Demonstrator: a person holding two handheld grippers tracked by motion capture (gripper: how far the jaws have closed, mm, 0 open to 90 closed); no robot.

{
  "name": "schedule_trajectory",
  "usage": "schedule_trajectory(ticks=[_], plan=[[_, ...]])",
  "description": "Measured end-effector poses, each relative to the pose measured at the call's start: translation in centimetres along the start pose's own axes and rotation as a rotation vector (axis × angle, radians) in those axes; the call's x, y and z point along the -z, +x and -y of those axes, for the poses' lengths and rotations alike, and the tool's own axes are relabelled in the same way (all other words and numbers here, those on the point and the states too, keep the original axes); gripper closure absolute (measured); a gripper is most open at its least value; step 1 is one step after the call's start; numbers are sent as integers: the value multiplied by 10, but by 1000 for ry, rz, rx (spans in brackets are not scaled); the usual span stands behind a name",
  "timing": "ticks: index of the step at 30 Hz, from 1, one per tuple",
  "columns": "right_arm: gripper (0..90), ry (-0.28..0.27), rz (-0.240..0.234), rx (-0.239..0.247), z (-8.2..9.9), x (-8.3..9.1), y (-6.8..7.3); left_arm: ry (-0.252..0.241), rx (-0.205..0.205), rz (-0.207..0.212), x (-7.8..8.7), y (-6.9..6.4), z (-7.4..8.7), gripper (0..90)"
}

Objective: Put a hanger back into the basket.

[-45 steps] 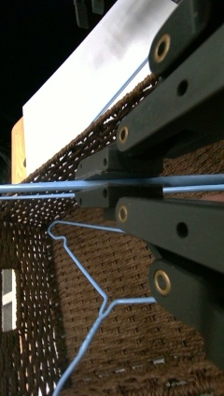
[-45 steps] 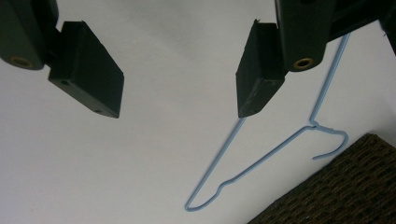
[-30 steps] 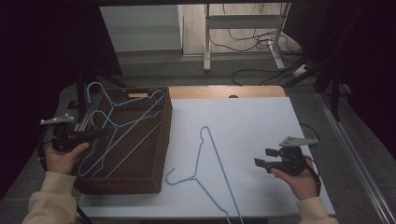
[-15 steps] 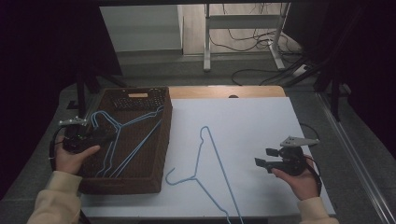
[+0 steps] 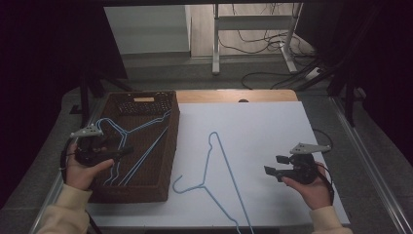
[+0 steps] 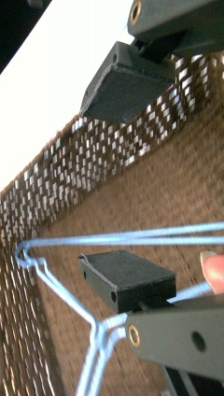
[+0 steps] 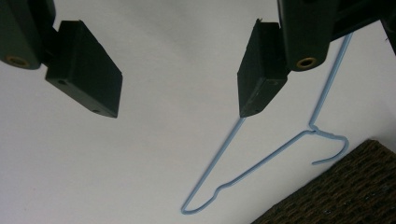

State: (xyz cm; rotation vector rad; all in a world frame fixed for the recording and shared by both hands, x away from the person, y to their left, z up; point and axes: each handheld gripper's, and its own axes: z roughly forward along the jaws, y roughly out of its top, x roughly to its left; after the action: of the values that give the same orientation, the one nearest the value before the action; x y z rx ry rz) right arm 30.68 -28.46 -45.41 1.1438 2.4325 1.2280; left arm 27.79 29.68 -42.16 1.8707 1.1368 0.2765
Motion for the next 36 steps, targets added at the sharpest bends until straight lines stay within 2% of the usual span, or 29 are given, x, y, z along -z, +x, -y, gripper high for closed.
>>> schedule_trajectory(ticks=[1, 2, 5, 6, 7, 8, 13, 16, 27, 36], plan=[[310, 1, -1, 2, 0, 0, 1, 0, 0, 0, 0, 0, 0, 256], [310, 1, -1, 2, 0, 0, 1, -1, -12, 17, -1, -4, -1, 256], [307, 8, -2, 5, 1, -1, 2, 4, -38, 51, -7, -18, -1, 250], [305, 15, -4, 7, 1, -3, 3, 14, -58, 66, -11, -27, -2, 245], [303, 17, -4, 8, 1, -3, 3, 14, -58, 66, -11, -27, -2, 245], [303, 19, -4, 10, 1, -4, 4, 20, -75, 89, -15, -34, -2, 244], [303, 19, -3, 24, 1, -5, 7, 27, -100, 112, -21, -46, -1, 244], [303, 29, -1, 29, 1, -7, 9, 40, -97, 122, -27, -48, 2, 244], [303, 30, 6, 34, 0, -8, 10, 40, -95, 118, -27, -50, 4, 244], [295, 55, 1, 49, -3, -14, 21, 51, -102, 112, -29, -53, 6, 244]])
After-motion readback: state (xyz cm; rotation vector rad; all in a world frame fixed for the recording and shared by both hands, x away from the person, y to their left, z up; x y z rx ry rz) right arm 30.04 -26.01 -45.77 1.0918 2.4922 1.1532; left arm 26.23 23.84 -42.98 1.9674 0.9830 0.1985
